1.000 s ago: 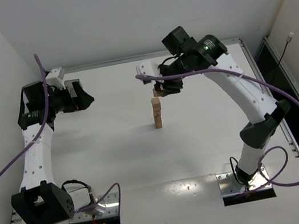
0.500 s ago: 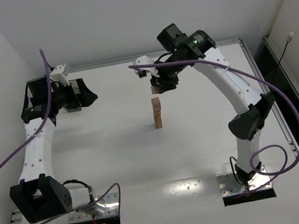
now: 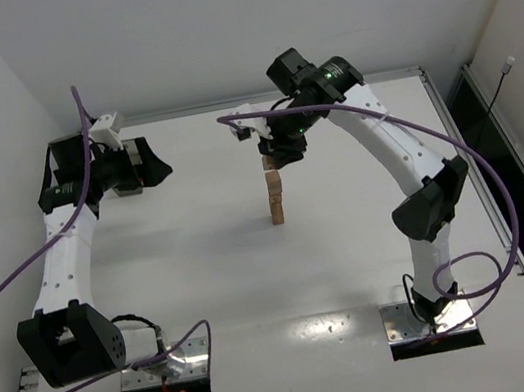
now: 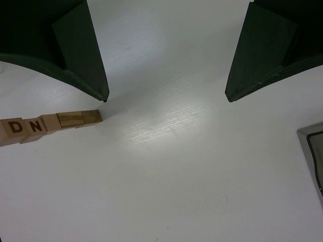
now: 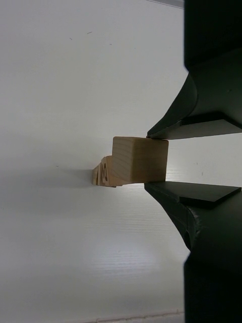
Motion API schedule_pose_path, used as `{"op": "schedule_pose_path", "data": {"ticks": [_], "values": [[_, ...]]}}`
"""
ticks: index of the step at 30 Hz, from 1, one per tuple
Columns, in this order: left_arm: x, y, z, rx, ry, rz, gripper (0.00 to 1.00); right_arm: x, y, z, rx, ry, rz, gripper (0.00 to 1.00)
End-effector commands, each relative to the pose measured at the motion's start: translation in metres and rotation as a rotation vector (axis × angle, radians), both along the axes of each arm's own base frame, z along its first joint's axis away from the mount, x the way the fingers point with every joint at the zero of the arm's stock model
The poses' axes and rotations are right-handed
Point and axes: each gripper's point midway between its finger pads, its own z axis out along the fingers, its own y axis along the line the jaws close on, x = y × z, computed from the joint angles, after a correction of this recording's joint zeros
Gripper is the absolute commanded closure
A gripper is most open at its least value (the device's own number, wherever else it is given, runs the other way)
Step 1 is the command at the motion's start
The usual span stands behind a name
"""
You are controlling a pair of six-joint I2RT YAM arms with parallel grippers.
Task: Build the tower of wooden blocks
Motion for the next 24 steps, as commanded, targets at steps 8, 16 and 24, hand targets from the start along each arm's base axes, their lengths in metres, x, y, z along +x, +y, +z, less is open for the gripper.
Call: {"op": "schedule_pose_path", "data": {"ticks": [8,16,24], "values": [[0.009,-0.006,0.021,-0.017,-0.062,-0.031,0.01,-0.022,-0.004,-0.02,-0.071,0.086,0.01,1.0],[0.011,-0.007,0.02,-0.021,-0.063,-0.038,0.01,-0.027,-0.003,-0.026,-0.097,0.09,0.02,1.0],[0.011,-0.007,0.02,-0.021,-0.063,-0.038,0.01,-0.025,-0.005,-0.027,-0.111,0.086,0.005,1.0]]}}
